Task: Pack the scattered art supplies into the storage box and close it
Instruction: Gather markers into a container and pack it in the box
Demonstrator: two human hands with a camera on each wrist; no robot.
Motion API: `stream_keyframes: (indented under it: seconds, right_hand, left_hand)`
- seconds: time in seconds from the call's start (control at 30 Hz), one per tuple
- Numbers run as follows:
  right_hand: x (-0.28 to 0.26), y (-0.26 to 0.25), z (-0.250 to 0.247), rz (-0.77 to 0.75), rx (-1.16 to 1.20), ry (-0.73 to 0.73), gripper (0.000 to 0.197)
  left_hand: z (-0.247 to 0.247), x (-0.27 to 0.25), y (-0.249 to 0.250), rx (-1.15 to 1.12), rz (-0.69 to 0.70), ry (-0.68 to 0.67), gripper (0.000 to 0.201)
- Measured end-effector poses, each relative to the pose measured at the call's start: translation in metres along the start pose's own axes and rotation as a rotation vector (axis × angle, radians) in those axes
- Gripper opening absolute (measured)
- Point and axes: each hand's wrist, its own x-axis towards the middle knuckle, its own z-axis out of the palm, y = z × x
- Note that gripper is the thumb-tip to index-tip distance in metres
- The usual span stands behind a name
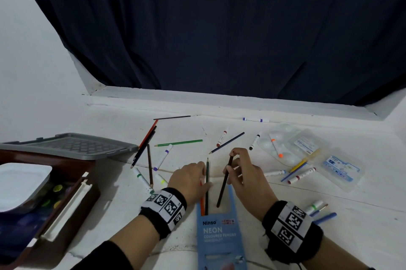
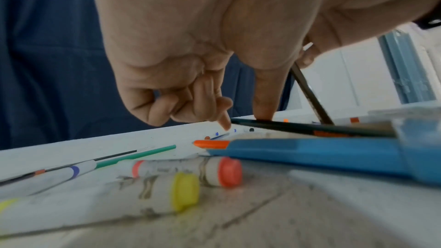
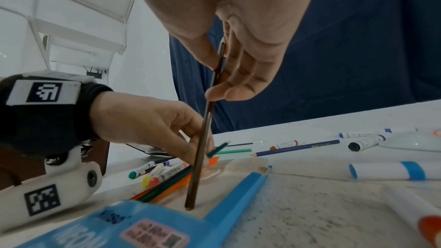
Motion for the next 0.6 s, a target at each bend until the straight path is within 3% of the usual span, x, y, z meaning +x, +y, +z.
stream_keyframes:
  seconds: [0.2,0.4,0.6]
  right_hand:
    - [0.004,0.003,0.002,0.024,-0.013,-0.002,0.024]
    - [0.007,0.007,0.005,0.045,-0.020,0.000,0.023]
    - [0.011,0.008,0.008,0.059,0.009,0.031,0.026]
  left_hand:
    - [0.003,-0.011,0.002,0.202,0.044,-0.027,0.035]
    - [0.000,-0.029,0.002,0.292,0.032,-0.090,0.064]
    - [-0.006,-0.053,0.000,0.234,0.037,-0.143,0.052]
